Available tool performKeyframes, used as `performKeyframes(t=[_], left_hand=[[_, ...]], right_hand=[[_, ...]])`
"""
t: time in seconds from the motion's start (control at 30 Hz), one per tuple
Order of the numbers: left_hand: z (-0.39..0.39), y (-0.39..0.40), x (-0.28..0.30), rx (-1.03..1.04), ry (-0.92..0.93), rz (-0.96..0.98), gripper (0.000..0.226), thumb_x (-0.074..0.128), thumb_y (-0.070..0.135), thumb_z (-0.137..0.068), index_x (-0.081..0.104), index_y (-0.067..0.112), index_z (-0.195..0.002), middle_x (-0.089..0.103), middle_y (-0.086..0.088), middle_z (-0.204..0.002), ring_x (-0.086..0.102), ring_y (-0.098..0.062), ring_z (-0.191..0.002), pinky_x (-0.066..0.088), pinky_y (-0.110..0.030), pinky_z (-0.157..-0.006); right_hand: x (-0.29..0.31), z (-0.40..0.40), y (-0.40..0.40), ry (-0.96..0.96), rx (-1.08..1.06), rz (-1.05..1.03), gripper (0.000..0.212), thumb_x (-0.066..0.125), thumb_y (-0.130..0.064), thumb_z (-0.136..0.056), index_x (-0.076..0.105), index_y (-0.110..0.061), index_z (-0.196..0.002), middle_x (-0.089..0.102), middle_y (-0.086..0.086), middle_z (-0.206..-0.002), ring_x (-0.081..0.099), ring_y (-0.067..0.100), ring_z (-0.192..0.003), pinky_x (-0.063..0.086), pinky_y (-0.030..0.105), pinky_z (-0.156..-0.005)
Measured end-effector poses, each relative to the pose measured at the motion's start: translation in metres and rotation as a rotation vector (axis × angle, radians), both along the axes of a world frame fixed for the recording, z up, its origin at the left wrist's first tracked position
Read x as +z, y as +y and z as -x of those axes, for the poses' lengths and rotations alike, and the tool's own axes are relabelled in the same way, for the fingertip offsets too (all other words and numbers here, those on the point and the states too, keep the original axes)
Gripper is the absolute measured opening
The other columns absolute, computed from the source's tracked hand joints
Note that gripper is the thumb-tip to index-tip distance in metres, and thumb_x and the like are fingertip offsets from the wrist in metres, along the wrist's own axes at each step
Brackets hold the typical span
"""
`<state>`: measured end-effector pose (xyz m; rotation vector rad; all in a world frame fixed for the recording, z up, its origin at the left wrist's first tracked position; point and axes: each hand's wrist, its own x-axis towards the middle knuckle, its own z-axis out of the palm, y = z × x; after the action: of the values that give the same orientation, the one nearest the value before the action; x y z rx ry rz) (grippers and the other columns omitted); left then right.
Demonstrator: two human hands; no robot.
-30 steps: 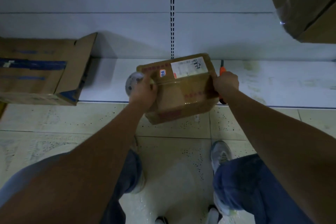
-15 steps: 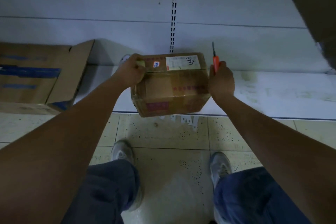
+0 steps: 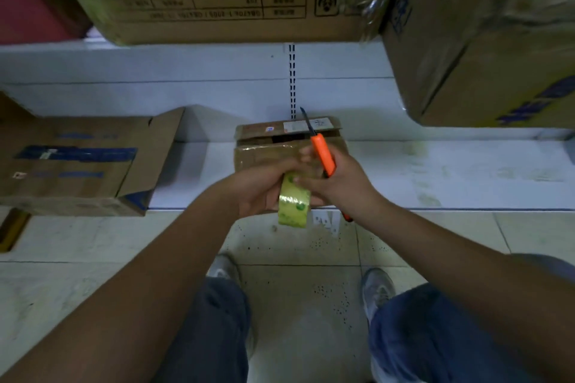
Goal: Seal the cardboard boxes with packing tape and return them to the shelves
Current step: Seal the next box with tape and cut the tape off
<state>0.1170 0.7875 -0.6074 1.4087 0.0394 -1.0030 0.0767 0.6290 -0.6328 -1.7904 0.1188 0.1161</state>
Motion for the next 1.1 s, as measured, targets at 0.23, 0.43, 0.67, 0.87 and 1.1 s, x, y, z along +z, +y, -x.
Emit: performKeyframes(t=[0.23, 0.43, 0.67, 0.87, 1.1], left_hand=[[0.006, -0.003, -0.014, -0.096, -0.019, -0.029, 0.058, 0.037, 0.062, -0.097, 0.055, 0.026, -0.138, 0.07, -0.016, -0.119, 0.071, -0.023, -0.093, 0.06, -0.028, -0.065], [-0.051, 0.008, -0.028, -0.107, -0.649, -0.436, 0.067, 0.08, 0.038, -0.08, 0.053, 0.021, -0.139, 0.067, 0.005, -0.121, 0.069, -0.007, -0.096, 0.057, -0.028, -0.088], [-0.157, -0.017, -0.047, -0.177, -1.089, -0.569, 0.029, 0.072, 0.04, -0.09, 0.07, 0.011, -0.087, 0.061, -0.001, -0.076, 0.051, -0.004, -0.064, 0.032, -0.005, -0.055], [-0.188, -0.034, -0.122, -0.268, -0.974, -0.606, 0.05, 0.072, 0.05, -0.086, 0.06, 0.011, -0.114, 0.064, -0.002, -0.108, 0.061, -0.02, -0.1, 0.042, -0.024, -0.082], [-0.166, -0.028, -0.168, 0.102, -0.88, -0.706, 0.033, 0.067, 0.029, -0.09, 0.05, 0.012, -0.113, 0.058, -0.01, -0.111, 0.051, -0.031, -0.113, 0.045, -0.04, -0.087]], right_hand=[[-0.012, -0.005, -0.005, 0.085, -0.232, 0.076, 0.031, 0.083, -0.034, -0.079, 0.065, -0.008, -0.082, 0.066, 0.0, -0.072, 0.064, 0.006, -0.061, 0.052, 0.024, -0.06], [-0.016, -0.054, -0.03, 0.111, -0.36, 0.138, 0.029, 0.077, -0.041, -0.083, 0.067, -0.017, -0.071, 0.067, 0.005, -0.066, 0.06, 0.018, -0.06, 0.05, 0.032, -0.064], [-0.053, -0.14, -0.052, 0.203, -0.517, -0.101, 0.015, 0.08, -0.028, -0.081, 0.071, -0.017, -0.075, 0.075, -0.001, -0.074, 0.069, 0.023, -0.074, 0.059, 0.038, -0.075], [-0.113, -0.175, -0.051, 0.285, -0.557, 0.22, 0.032, 0.075, -0.035, -0.085, 0.052, -0.025, -0.065, 0.06, 0.003, -0.073, 0.063, 0.021, -0.068, 0.051, 0.031, -0.064], [-0.128, -0.176, -0.058, 0.281, -0.509, 0.397, 0.033, 0.066, -0.035, -0.092, 0.046, -0.024, -0.067, 0.052, 0.0, -0.067, 0.06, 0.026, -0.078, 0.051, 0.036, -0.073]])
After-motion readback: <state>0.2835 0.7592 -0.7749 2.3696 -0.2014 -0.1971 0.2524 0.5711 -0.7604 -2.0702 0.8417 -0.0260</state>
